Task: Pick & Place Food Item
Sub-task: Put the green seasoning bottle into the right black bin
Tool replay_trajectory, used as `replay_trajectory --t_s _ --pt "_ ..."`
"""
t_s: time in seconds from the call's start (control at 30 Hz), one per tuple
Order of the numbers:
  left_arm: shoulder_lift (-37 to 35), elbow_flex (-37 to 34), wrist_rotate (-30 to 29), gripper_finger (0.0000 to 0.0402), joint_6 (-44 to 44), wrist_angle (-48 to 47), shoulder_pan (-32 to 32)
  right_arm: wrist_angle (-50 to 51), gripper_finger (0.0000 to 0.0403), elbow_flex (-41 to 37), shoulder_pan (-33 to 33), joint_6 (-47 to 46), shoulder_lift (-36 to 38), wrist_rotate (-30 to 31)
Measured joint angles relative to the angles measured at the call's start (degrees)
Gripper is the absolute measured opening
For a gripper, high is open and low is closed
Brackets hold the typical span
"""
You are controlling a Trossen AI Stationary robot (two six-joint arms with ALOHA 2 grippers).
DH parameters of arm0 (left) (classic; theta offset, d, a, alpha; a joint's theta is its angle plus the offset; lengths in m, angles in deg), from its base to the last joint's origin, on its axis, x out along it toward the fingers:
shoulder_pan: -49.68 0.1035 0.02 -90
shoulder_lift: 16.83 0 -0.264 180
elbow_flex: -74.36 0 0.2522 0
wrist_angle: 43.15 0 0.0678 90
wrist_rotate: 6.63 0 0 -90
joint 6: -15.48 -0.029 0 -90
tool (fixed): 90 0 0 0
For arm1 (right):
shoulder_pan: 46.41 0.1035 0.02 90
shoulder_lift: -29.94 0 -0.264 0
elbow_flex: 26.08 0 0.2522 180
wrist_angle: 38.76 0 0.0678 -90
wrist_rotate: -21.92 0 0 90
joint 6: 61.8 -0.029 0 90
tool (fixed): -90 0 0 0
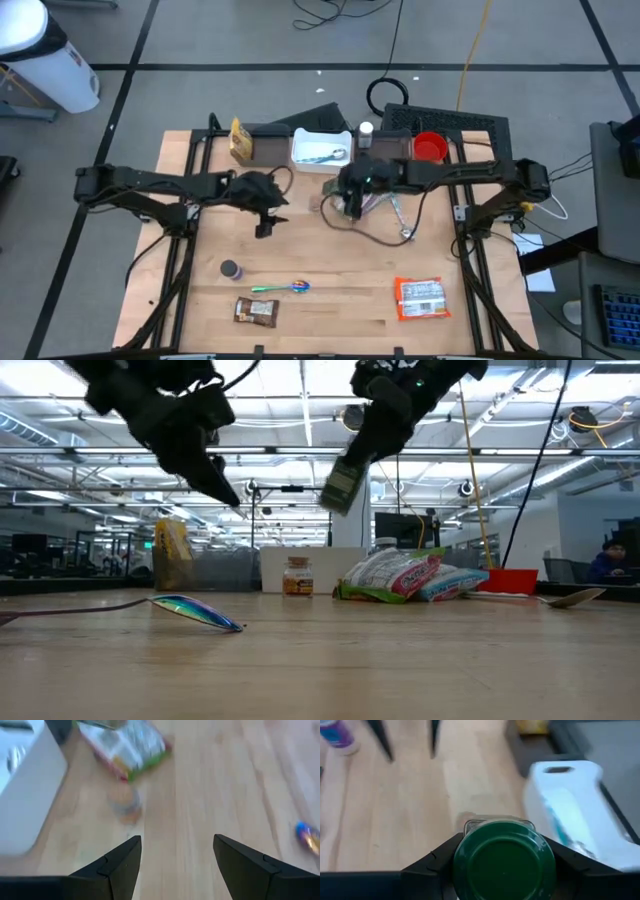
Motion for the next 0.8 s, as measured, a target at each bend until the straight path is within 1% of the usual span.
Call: replay_trajectory --t_s 0.1,0.17,0.23,0.33,0.4,0.5,0.57,0.73,0.8 --pt "-3.6 -7.1 0.2 0.0257 0.9 5.8 0.0 1.1 0.0196 0.1 -2.9 -0.1 2.1 0.0" --pt "-4.9 -10.7 0.2 0.0257 2.1 13.6 0.0 3.9 0.0196 -0.1 -4.7 -0.1 3.9 0.0" --pt "-6.2 -14.7 1.0 0.0257 3.2 20.1 -0.1 3.1 0.0196 0.1 -6.4 -0.1 5.4 0.0" --pt "-6.5 -19.6 2.8 0.0257 4.3 35.9 -0.5 6.2 0.0196 0.0 -8.9 -0.1 8.4 -0.1" --pt "-6.4 -22.2 3.5 0.0257 5.2 46.3 -1.0 5.8 0.0196 0.1 -10.9 -0.1 10.3 0.0" --pt "-5.8 -25.2 3.4 0.0257 5.1 57.1 -1.4 9.1 0.0196 0.0 -13.4 -0.1 12.7 0.0" --pt "-5.7 -26.5 3.3 0.0257 5.1 60.2 -1.6 9.4 0.0196 0.1 -15.7 -0.1 14.6 -0.3" --pt "-5.7 -26.5 1.6 0.0257 3.2 59.7 -1.6 13.2 0.0195 0.1 -20.7 1.1 15.6 -0.2" --pt "-5.1 -26.5 0.7 0.0257 2.4 59.7 -1.5 14.2 0.0192 0.1 -22.6 1.5 15.2 -1.6"
